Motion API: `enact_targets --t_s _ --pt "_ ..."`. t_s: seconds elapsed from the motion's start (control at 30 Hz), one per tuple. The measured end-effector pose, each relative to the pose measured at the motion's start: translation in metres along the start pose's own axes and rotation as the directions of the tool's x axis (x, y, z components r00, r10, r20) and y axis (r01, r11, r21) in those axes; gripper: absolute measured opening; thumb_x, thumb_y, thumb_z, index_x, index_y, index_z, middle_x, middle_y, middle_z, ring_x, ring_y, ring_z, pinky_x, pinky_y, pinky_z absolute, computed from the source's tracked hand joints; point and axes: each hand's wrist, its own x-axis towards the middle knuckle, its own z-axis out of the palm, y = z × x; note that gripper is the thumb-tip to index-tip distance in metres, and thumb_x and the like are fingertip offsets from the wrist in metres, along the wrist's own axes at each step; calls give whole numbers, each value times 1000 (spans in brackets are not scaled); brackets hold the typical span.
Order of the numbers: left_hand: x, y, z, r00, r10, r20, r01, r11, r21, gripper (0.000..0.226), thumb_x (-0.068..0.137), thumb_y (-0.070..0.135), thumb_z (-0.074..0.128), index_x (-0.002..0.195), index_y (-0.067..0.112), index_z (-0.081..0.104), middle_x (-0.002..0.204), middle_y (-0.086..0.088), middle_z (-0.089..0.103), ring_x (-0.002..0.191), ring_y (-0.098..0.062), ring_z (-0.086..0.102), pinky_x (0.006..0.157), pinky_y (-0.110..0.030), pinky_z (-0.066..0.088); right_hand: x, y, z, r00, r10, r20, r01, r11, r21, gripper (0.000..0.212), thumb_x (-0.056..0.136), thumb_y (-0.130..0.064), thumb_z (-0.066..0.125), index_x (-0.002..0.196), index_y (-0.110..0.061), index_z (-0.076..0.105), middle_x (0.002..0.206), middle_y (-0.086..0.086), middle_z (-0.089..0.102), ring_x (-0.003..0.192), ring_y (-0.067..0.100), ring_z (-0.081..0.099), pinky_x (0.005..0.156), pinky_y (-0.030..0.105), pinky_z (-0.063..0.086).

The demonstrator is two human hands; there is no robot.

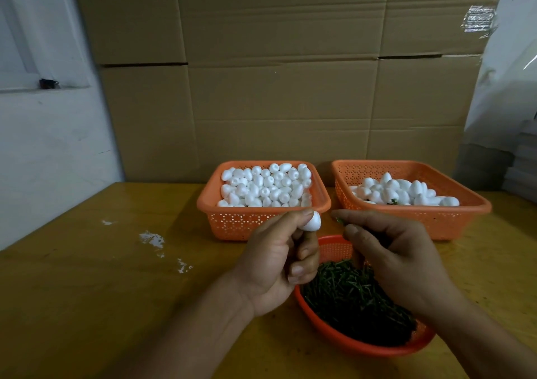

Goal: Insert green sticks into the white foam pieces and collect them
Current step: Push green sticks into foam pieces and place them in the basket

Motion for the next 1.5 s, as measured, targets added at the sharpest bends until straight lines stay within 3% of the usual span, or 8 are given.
enact_targets --t_s 0.17,0.33,0.63,0.97,1.2,1.4,1.5 --pt "0 0 0 1000 -14 2 14 998 -55 21 89 32 62 79 14 58 55 1 37 37 -7 33 37 -19 25 0 -6 2 1000 1 -26 4 984 180 20 75 -18 69 92 -11 77 74 10 74 54 15 66 54 22 56" --pt "0 -1 1 1000 -19 -16 18 998 -55 24 89 34 63 82 12 56 54 1 38 35 -7 34 36 -19 25 -2 -2 2 999 -46 21 45 998 44 18 78 -24 70 91 -15 78 75 7 74 56 13 66 53 23 54" --pt "-1 0 4 999 -19 -44 19 1000 9 23 92 32 61 88 10 56 55 0 40 37 -7 37 37 -19 25 -4 2 6 994 -106 14 106 993 -45 13 82 -31 69 93 -31 77 72 -9 74 57 7 66 52 15 49" --pt "-1 -3 2 999 14 -34 -13 1000 27 23 81 32 75 83 12 64 61 1 42 43 -6 38 40 -17 29 -5 4 10 994 -110 -6 109 988 -110 15 80 -44 66 80 -30 73 65 0 68 49 15 59 44 20 45" --pt "0 -6 7 965 237 -116 -193 934 300 21 82 38 69 79 17 68 59 -4 39 44 -12 37 42 -21 29 -7 4 11 985 -162 -51 152 975 -162 19 81 -48 66 80 -31 73 66 -5 69 52 14 64 46 34 51" --pt "-2 -6 7 937 339 -82 -267 849 457 18 91 35 65 80 21 65 53 1 44 46 -10 40 45 -21 35 -8 3 13 985 -159 -63 144 972 -188 14 83 -43 66 82 -32 75 65 -9 69 51 10 63 44 15 44" --pt "-2 -6 6 936 343 -82 -268 842 468 16 91 34 65 81 22 65 51 3 45 46 -8 40 45 -20 36 -9 1 13 988 -148 -46 139 977 -165 7 83 -38 67 84 -36 74 67 -7 71 51 13 64 44 30 52"
